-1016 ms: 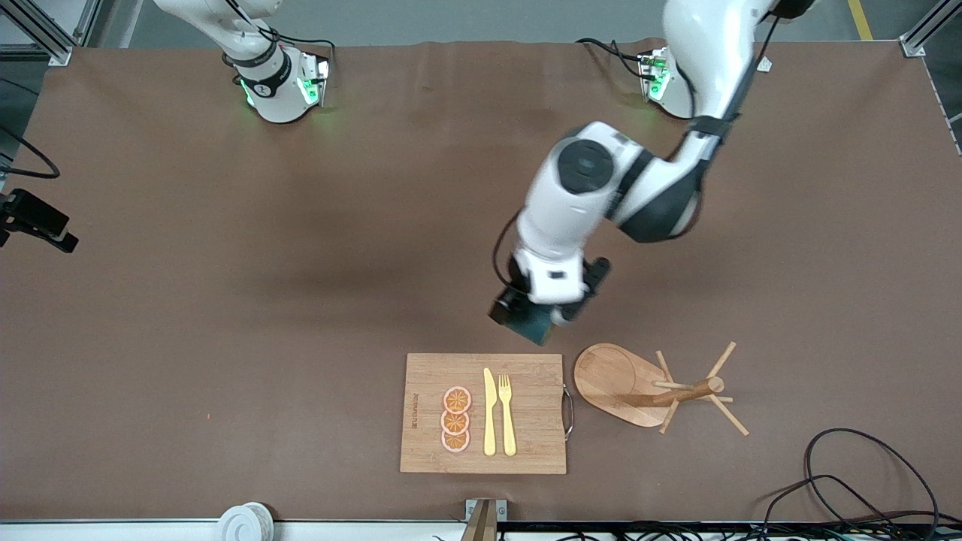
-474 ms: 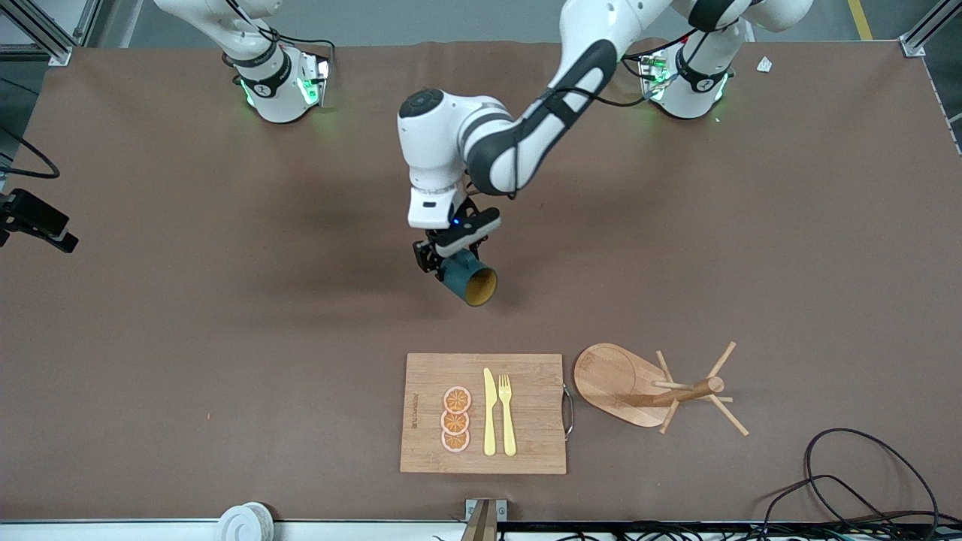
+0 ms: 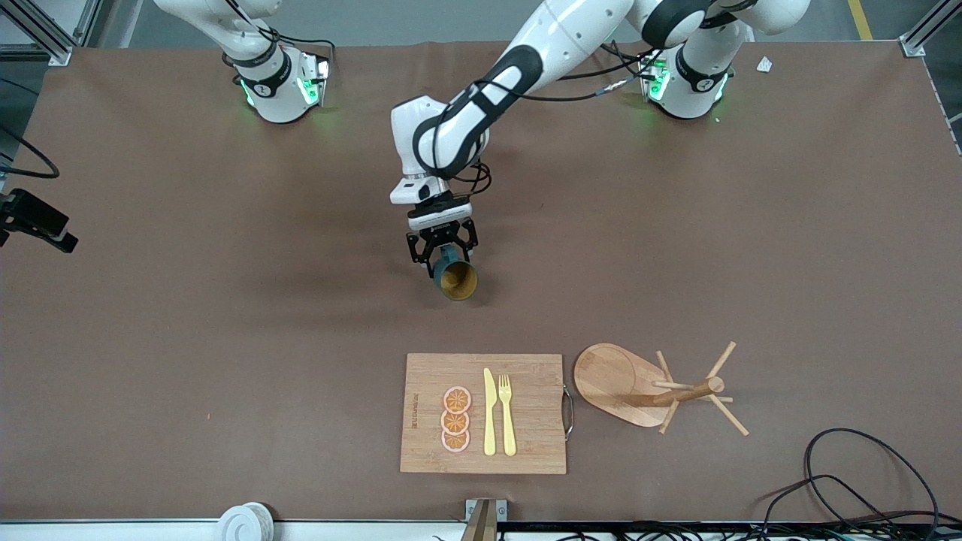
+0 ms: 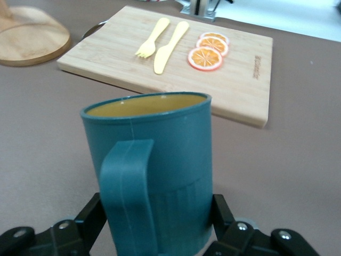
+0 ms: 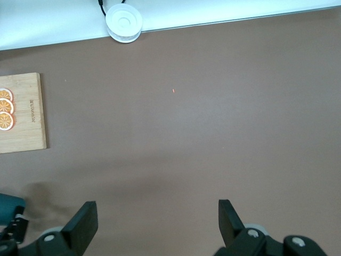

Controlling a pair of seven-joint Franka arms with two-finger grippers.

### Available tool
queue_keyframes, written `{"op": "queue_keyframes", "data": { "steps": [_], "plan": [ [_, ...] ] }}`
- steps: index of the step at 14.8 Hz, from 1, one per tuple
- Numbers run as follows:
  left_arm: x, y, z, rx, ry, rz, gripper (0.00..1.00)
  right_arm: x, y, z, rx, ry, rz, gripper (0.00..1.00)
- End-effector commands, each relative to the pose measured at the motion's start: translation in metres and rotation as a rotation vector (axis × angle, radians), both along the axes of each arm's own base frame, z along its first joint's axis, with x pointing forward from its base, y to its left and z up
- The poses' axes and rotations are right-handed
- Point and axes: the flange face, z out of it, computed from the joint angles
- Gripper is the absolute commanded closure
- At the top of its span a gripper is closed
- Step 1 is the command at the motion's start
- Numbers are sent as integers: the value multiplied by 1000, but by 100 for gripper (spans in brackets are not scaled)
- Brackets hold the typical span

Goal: Transfer cup from left to right arm and place
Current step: 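Lower the mug onto the table and open the left gripper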

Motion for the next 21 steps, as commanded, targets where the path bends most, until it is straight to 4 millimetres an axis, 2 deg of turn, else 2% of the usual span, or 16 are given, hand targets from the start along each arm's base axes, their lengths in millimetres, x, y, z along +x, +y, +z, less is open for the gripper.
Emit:
{"op": "queue_keyframes", "data": {
  "steps": [1, 3, 4, 5, 6, 8, 10, 12, 13, 17, 18, 19, 20, 21],
  "plan": [
    [-23, -5, -32, 83, -98, -35, 48, -3, -7, 8, -10, -13, -6, 0],
    [-40, -6, -50, 128, -153, -55, 44, -3, -7, 8, -8, -13, -3, 0],
    [-47, -7, -51, 120, -173, -51, 16, -3, -7, 7, -7, -12, -4, 0],
    [-60, -9, -54, 108, -180, -47, 0, -3, -7, 7, -7, -12, -7, 0],
    [-76, -14, -53, 92, -177, -52, 0, -3, -6, 7, -3, -10, -9, 0],
    [-93, -21, -45, 72, -157, -26, 0, -3, -6, 7, -3, -12, -2, 0],
    [-104, -32, -16, 14, -85, 41, 0, -3, -6, 7, -1, -11, -4, 0],
    [-106, -35, 6, -10, -47, 105, 0, -2, -4, 7, 6, -11, -6, 0],
    [-106, -37, 23, -16, -45, 140, 0, -1, -2, 4, 7, -7, 1, 0],
    [-98, -42, 115, -154, 74, 284, 0, 12, 13, -27, 12, 55, 27, 0],
    [-84, -34, 139, -178, 121, 330, 0, 19, 17, -41, 14, 78, 35, 0],
    [-66, -25, 156, -191, 162, 366, 0, 22, 28, -50, 13, 96, 58, 0],
    [-54, -19, 171, -203, 196, 391, 0, 27, 40, -69, 12, 137, 78, 0],
    [-31, -7, 183, -219, 211, 425, 0, 30, 43, -80, 13, 162, 81, 0]
  ]
}}
